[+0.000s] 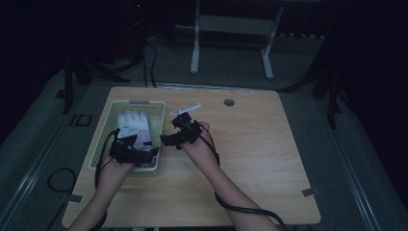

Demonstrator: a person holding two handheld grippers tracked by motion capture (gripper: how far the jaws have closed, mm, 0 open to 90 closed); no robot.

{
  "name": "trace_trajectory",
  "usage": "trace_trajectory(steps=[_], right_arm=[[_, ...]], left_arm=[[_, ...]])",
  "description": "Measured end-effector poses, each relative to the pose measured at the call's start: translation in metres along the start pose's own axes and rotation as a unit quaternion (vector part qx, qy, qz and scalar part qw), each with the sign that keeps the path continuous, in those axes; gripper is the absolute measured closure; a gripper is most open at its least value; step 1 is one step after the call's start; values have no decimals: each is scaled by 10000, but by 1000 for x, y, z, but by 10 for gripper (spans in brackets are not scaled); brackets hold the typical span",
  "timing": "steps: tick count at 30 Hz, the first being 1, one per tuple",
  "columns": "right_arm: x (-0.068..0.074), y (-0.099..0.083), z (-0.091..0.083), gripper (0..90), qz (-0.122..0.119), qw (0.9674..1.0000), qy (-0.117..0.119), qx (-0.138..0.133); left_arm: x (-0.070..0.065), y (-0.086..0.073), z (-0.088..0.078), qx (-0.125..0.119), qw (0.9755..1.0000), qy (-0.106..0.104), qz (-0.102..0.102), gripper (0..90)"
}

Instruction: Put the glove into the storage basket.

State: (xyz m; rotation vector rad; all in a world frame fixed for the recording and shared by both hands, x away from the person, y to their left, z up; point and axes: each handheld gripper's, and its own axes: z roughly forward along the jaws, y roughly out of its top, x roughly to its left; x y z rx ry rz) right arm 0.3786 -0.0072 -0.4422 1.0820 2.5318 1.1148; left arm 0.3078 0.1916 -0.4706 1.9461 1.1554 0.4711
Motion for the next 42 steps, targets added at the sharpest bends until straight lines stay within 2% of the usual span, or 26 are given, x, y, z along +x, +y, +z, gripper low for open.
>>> trace_trajectory(steps=[2, 4, 6, 11, 14, 16, 17, 18, 20, 25, 30, 32, 36, 37, 42], right_arm=[[-7, -7, -6, 171, 25, 10000, -22, -17], [-15, -14, -11, 171, 84, 10000, -44, -6], [-17, -16, -13, 171, 126, 9999, -42, -25], [-31, -30, -22, 169, 178, 9998, -98, -49], [-42, -43, -29, 169, 242, 9996, -124, -78], [-45, -46, -30, 169, 239, 9996, -136, -84], [-45, -46, -30, 169, 239, 9996, -136, -84], [-48, -50, -31, 169, 264, 9995, -127, -94], [-57, -64, -35, 169, 362, 9992, -105, -155], [-63, -79, -37, 168, 290, 9994, -84, -166], [-69, -96, -38, 169, 173, 9997, -59, -147], [-75, -111, -39, 169, 202, 9997, -44, -112], [-79, -122, -39, 168, 158, 9998, -39, -81], [-82, -129, -37, 168, 152, 9999, -57, -51], [-88, -141, -37, 168, 178, 9998, -30, -68]], left_arm=[[-12, 2, 2, -102, 9998, -21, 152, 42], [-21, 2, 4, -100, 9994, -21, 321, 42], [-30, 2, 8, -93, 9990, -69, 440, 42], [-51, -2, 19, -107, 9977, -400, 537, 42], [-65, -5, 25, -142, 9966, -540, 612, 42], [-74, -7, 30, -118, 9958, -599, 676, 42], [-74, -7, 30, -118, 9958, -599, 676, 42], [-82, -9, 36, -71, 9947, -678, 766, 42], [-90, -10, 41, -47, 9937, -766, 821, 42], [-108, -13, 51, 42, 9902, -919, 1054, 41], [-119, -18, 62, 121, 9879, -1079, 1105, 42], [-122, -20, 66, 166, 9875, -1127, 1091, 42], [-126, -25, 73, 187, 9866, -1165, 1126, 41], [-127, -26, 76, 215, 9863, -1188, 1121, 41], [-132, -31, 85, 204, 9860, -1283, 1048, 42]])
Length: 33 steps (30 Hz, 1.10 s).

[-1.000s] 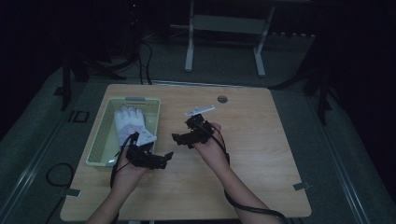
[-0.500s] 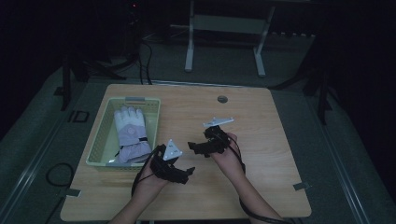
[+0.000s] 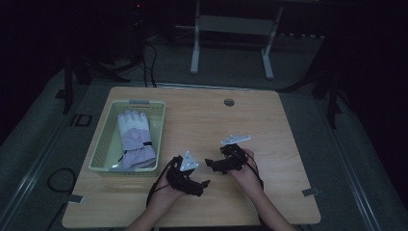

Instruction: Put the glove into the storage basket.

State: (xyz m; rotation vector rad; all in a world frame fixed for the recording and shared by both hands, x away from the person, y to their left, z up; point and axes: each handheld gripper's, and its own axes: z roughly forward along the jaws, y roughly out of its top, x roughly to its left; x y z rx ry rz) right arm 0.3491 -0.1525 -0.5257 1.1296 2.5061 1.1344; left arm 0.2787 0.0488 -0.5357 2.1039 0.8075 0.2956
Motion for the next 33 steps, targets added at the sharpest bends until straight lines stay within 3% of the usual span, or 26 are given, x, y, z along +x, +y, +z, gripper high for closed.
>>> trace_trajectory(steps=[15, 18, 21, 30, 33], right_arm=[[-23, -37, -8, 151, -25, 9997, -97, -242], [-26, -42, -11, 151, -65, 9993, -102, -356], [-28, -46, -12, 146, -188, 9992, -193, -307], [-40, -61, -23, 142, -41, 9986, -261, -459], [-41, -64, -25, 142, -85, 9984, -272, -491]], left_arm=[[-15, -9, 25, -31, 9989, -451, -81, 42], [-17, -11, 27, 19, 9989, -464, -42, 41], [-17, -13, 29, 37, 9989, -467, -36, 41], [-17, -18, 29, -165, 9991, -397, 0, 41], [-19, -19, 30, -193, 9986, -491, 53, 41]])
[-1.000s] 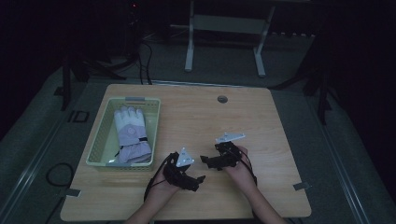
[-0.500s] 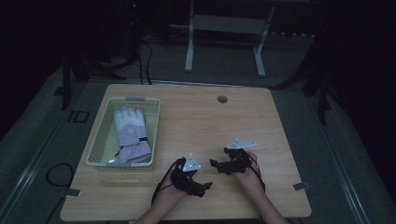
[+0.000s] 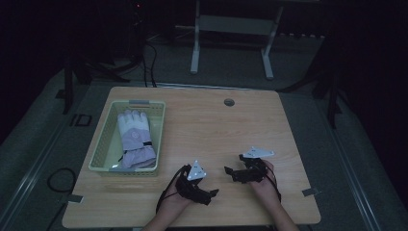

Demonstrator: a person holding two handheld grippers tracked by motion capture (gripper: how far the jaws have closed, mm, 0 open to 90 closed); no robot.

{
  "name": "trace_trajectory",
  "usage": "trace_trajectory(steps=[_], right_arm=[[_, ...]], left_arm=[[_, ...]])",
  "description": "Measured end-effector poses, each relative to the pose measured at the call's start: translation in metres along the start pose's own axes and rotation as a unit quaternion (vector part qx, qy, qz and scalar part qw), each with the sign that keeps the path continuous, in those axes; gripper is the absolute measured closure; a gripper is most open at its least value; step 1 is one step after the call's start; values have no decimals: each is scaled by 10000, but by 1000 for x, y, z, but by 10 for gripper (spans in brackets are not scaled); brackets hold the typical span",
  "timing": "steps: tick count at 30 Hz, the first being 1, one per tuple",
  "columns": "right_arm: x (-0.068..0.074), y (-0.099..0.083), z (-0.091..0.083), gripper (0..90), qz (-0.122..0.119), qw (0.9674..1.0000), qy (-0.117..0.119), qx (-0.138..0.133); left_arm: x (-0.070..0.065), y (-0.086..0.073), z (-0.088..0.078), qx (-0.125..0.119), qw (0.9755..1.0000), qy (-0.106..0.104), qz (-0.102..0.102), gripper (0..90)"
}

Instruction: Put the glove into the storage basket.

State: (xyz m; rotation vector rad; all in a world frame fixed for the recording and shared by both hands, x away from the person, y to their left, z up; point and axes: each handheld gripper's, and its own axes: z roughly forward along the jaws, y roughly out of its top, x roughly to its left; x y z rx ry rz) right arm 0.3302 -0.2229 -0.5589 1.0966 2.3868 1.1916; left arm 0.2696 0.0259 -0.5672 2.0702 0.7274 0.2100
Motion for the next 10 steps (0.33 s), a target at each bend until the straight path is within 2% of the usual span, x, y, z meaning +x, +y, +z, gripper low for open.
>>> trace_trajectory(steps=[5, 10], right_arm=[[0, -1, -1, 140, -61, 10000, -38, -32], [-1, -1, -1, 141, -46, 10000, -70, -21]], left_arm=[[-2, 0, 0, 7, 10000, -54, 50, 42], [-1, -1, 0, -1, 10000, -70, 3, 41]])
